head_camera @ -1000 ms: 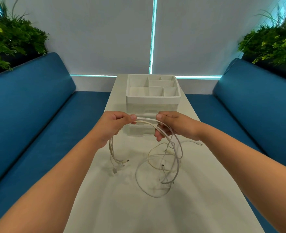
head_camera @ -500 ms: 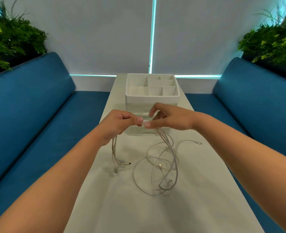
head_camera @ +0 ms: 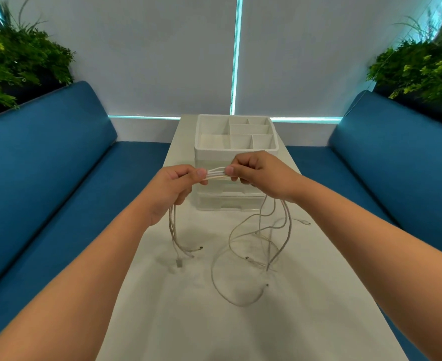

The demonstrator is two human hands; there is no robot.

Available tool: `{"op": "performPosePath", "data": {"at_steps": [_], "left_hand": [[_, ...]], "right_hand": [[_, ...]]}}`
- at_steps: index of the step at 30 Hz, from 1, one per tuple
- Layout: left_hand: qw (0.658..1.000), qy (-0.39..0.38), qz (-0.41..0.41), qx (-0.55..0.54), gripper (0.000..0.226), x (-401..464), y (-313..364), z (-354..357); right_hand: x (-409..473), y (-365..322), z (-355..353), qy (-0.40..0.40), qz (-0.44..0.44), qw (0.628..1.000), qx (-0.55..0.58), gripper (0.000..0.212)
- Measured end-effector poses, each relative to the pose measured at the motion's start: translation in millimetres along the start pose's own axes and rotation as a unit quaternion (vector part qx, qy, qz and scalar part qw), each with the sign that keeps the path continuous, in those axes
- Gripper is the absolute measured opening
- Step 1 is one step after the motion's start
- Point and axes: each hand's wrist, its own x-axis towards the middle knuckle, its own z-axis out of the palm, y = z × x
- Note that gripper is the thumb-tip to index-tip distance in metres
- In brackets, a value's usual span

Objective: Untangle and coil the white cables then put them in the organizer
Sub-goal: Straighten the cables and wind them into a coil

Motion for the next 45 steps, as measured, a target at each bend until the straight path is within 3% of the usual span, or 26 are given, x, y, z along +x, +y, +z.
{"op": "performPosePath", "data": {"at_steps": [4, 7, 9, 11, 13, 17, 25, 28, 31, 36, 40, 42, 45], "left_hand": [[0.998, -0.042, -0.036, 0.0, 0.059, -2.1, 6.8, -4.5], [0.992, -0.067, -0.055, 0.095, 0.075, -0.1, 17.5, 1.0], [0.983, -0.029, -0.022, 0.181, 0.066, 3.4, 26.9, 11.3], [0.983, 0.012, 0.029, 0.179, 0.057, 9.1, 36.6, 24.9], [0.986, 0.039, 0.05, 0.152, 0.057, 13.3, 45.7, 38.0], [0.975, 0.072, 0.073, 0.197, 0.066, 20.3, 47.3, 44.0], [0.973, 0.056, 0.045, 0.218, 0.071, 15.4, 48.2, 48.6], [0.972, 0.092, 0.033, 0.212, 0.067, 13.6, 48.4, 38.7], [0.973, 0.135, 0.016, 0.185, 0.063, 13.8, 45.3, 19.0], [0.973, 0.162, -0.017, 0.162, 0.062, 11.4, 39.6, 14.8], [0.986, 0.099, -0.027, 0.134, 0.061, 3.0, 41.0, 12.5], [0.992, 0.057, -0.019, 0.109, 0.049, -2.7, 44.4, 11.6], [0.992, 0.071, -0.012, 0.105, 0.034, -4.3, 47.5, 11.2]], "right_hand": [[1.2, -12.5, -1.9, 0.007, -0.029, 0.999, -0.029, 0.025], [3.1, -20.1, 0.4, -0.001, -0.039, 0.998, -0.057, 0.027], [5.9, -24.4, 5.5, -0.009, -0.043, 0.995, -0.093, 0.026], [8.4, -29.1, 9.5, -0.01, -0.043, 0.993, -0.113, 0.024], [8.3, -33.1, 9.3, -0.002, -0.048, 0.993, -0.107, 0.022], [4.8, -33.0, 1.7, -0.004, -0.05, 0.996, -0.077, 0.022], [-7.7, -18.8, -7.5, -0.054, 0.005, 0.998, -0.009, 0.035], [-13.3, -11.1, -15.0, -0.054, 0.035, 0.998, 0.01, 0.044], [-18.7, -1.1, -26.8, -0.045, 0.046, 0.997, 0.039, 0.04], [-17.1, 1.7, -23.7, -0.017, -0.008, 1.0, -0.003, 0.025], [-13.7, -0.3, -23.6, -0.001, -0.006, 1.0, -0.03, 0.025], [-14.1, 1.2, -23.3, -0.012, -0.004, 0.999, -0.033, 0.029], [-15.0, 5.4, -18.8, -0.026, -0.017, 1.0, -0.003, 0.023]]}}
